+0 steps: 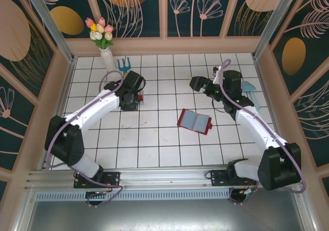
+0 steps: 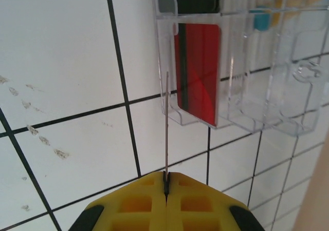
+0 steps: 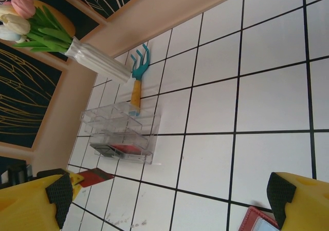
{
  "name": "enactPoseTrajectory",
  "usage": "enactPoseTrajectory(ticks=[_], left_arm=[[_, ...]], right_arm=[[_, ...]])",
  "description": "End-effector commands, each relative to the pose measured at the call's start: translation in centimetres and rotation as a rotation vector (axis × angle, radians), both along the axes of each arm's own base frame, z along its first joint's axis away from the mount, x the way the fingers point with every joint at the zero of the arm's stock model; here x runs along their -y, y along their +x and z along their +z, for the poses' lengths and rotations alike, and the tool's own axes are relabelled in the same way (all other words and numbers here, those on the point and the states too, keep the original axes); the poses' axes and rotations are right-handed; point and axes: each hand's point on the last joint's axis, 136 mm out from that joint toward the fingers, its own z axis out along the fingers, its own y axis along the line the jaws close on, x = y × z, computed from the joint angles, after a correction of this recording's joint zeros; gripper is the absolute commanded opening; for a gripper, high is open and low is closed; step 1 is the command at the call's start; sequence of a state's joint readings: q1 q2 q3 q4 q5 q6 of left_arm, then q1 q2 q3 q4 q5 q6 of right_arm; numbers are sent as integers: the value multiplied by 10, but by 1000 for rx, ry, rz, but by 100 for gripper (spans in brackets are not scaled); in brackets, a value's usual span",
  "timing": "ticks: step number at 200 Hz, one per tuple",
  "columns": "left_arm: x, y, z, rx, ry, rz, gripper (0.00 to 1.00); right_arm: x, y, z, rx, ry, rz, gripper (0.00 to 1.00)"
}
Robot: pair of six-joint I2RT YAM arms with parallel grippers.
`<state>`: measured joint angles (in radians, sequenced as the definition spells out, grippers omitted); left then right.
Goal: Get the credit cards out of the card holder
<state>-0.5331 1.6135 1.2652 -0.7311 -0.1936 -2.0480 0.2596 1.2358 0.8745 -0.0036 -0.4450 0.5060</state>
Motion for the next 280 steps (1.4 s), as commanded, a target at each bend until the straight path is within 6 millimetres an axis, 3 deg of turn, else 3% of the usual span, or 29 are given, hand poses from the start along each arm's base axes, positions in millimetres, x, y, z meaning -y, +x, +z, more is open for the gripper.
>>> enactPoseTrajectory(ticks=[1,52,96,194,280], left_arm=[[-6,0,-9,-54,-1,153,0],[-20,17,-19,-78,88,209,0],[-19,35,-27,-90,85,245,0],[-14,54,-49,-112,69,269,0],[-14,57,-62,-143,63,266,0]], right_arm=[[-4,-5,8,45,0,7,99],[-7,-8,8,50,-10,16,99],[-8,-8,4,40,-10,19,99],[-9,-7,-4,21,-10,24,99],[-10,-4,-10,4,-15,26,99]])
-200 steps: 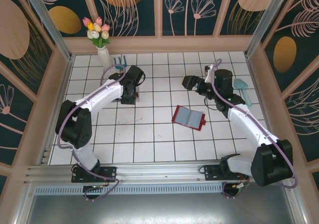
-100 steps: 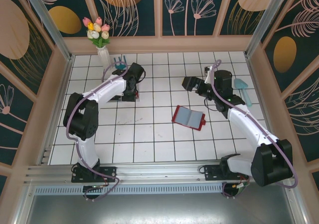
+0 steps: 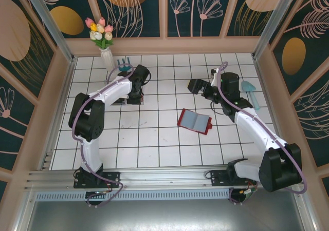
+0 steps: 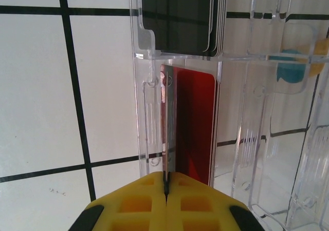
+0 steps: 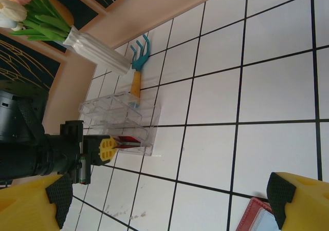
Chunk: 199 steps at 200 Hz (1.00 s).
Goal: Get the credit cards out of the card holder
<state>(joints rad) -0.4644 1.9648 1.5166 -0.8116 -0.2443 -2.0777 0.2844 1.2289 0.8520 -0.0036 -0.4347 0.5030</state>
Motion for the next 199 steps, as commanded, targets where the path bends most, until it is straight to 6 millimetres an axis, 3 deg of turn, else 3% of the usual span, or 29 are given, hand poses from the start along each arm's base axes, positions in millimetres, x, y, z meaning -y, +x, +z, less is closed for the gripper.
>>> enactPoseTrajectory(ticks=[1,13,62,106,131,166,199], left_arm=[[-3,3,-6,2,-45,158,0],[-2,6,-4,5,-48,150,11],[-6,24,9,69,-28,119,25],[-11,34,27,120,6,89,30],[-13,47,56,201,61,-23,33],[-25,54,111,320,241,-295,76],[-45,33,144,394,425,-503,96]], right_arm=[[-4,3,-2,16,-5,10,99],[-5,3,-3,13,-4,12,99],[-5,4,-5,6,-5,13,99],[-6,4,-6,0,-4,19,99],[-5,6,-7,-1,-20,14,99],[9,14,-7,15,-88,-55,99],[38,25,-16,20,-184,-209,99]])
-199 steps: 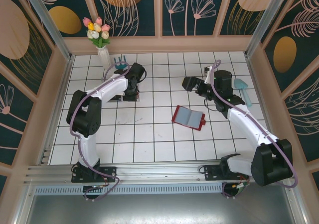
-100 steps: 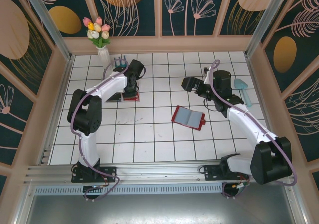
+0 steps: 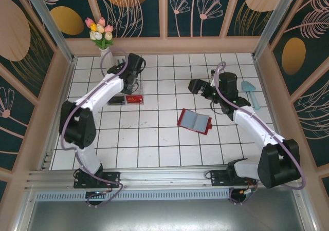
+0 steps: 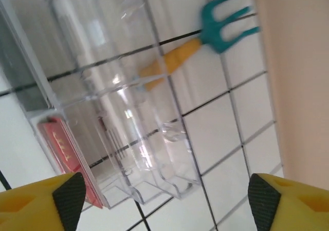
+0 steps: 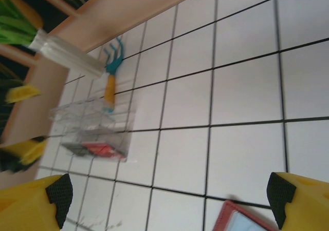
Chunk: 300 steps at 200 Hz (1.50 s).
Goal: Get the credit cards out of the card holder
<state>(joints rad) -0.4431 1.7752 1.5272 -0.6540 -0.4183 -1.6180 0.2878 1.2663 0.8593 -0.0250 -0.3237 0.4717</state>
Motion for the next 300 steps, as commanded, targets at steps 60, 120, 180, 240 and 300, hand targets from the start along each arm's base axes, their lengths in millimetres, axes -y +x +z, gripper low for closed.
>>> enactPoseTrajectory(ticks=[60,120,180,240,300], left_arm=[[-100,-75,41,163,796,-274,99],[-156,-124,-1,264,1118,-322,99],[-181,-92,-19,400,1083,-289,99],[-163,-68,-37,517,1040,-472,99],[-161,-67,-40,508,1043,-494,99]], right_arm=[[110,10,-22,132,-368,-512,99],[182,-12,-42,297,-670,-741,99],[200,0,-59,457,-570,-709,99],[183,12,-81,497,-505,-531,99],[180,11,-85,503,-479,-490,99]])
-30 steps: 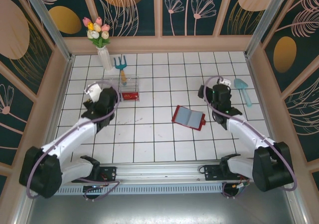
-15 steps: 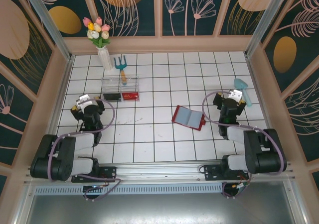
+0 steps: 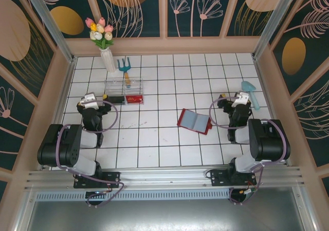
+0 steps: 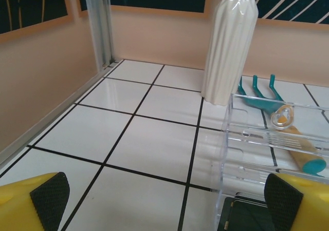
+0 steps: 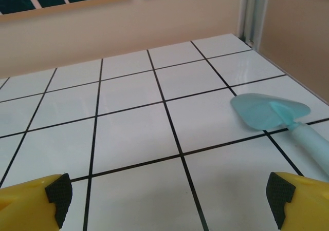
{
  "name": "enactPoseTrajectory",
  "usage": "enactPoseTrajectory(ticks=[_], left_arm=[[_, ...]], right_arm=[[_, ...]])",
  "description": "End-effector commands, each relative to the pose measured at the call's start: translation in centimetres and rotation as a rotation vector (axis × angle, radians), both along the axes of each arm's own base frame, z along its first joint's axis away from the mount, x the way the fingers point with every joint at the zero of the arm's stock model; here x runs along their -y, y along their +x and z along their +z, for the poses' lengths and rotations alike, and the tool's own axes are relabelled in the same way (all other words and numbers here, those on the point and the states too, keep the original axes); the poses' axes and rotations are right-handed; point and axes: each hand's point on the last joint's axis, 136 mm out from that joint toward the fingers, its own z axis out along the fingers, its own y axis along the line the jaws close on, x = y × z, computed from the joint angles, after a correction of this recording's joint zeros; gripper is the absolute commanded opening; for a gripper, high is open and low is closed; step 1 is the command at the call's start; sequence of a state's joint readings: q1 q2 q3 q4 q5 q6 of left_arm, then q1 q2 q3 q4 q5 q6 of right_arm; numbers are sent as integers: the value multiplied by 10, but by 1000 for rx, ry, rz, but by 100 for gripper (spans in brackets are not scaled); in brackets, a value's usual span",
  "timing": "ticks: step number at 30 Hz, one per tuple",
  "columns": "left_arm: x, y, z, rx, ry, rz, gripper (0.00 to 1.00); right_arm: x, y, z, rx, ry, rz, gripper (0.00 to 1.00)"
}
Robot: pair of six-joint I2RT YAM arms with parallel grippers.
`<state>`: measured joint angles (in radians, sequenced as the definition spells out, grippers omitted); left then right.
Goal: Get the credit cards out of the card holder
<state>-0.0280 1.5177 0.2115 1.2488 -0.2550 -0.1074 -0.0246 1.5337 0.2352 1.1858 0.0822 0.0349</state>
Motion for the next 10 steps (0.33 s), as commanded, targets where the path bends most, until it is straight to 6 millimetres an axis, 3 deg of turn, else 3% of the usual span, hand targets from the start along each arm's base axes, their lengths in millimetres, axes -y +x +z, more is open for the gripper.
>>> enactPoseTrajectory(ticks=[1,10], left_arm=[[3,5,16,59,11,-28,99],[6,6,16,56,15,-45,99]], right_arm=[[-8,1,12,58,-1,50,99],[-8,1,12,58,-1,51,99]])
